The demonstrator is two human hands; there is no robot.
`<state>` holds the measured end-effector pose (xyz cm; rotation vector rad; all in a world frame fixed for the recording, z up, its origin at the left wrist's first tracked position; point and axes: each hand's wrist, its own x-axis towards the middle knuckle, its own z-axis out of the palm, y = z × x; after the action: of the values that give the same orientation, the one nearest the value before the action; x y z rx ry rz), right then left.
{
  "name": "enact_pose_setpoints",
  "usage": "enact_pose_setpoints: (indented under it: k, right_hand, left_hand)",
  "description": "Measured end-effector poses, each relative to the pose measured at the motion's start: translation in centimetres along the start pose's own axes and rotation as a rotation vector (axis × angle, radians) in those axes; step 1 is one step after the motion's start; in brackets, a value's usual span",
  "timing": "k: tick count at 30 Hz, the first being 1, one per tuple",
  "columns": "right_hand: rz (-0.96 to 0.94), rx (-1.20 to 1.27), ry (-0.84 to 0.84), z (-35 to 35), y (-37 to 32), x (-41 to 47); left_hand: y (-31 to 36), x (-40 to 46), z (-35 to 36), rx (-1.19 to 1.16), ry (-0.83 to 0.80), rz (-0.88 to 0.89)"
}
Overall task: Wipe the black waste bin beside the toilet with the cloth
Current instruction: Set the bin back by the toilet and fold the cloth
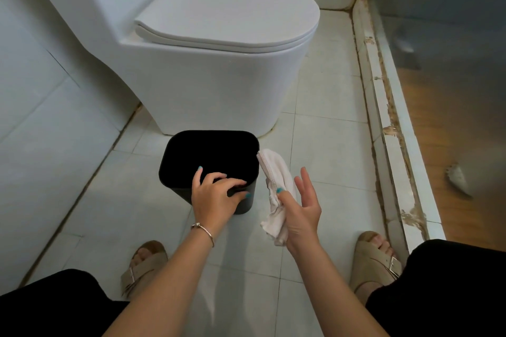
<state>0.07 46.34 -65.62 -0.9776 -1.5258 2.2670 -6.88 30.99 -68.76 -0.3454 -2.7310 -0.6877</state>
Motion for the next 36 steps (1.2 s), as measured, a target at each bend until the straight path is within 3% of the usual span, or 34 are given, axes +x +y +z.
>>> enact_pose_setpoints:
  k: [7, 12, 17, 20, 30, 36]
  right_hand:
    - [-0.17, -0.086, -0.178, 0.3, -2.1, -0.2]
    - [-0.43, -0.431, -0.407, 2.7, -2.8, -0.1]
    - [-0.577, -0.621, -0.408, 3.7, -0.9, 1.5]
    - [-0.574, -0.686, -0.396, 3.7, -0.7, 3.1]
    - [-0.544, -0.737, -0.374, 6.4, -2.6, 7.4]
    - [-0.63, -0.727, -0.388, 4.9, -1.4, 7.1]
  left_hand:
    - [-3.8, 0.3, -2.8, -0.062, -0.056, -0.136]
    - [-7.1, 0.4, -4.1, -0.129, -0.078, -0.208]
    - [-6.3, 0.8, -2.8, -0.148, -0.017, -0.24]
    - [-5.8, 1.8, -2.3, -0.162, 0.015, -0.242]
    - [-5.5, 7.2, -2.4, -0.271, 0.051, -0.225]
    - [-5.1, 4.9, -1.6, -0.276, 0.131, -0.266]
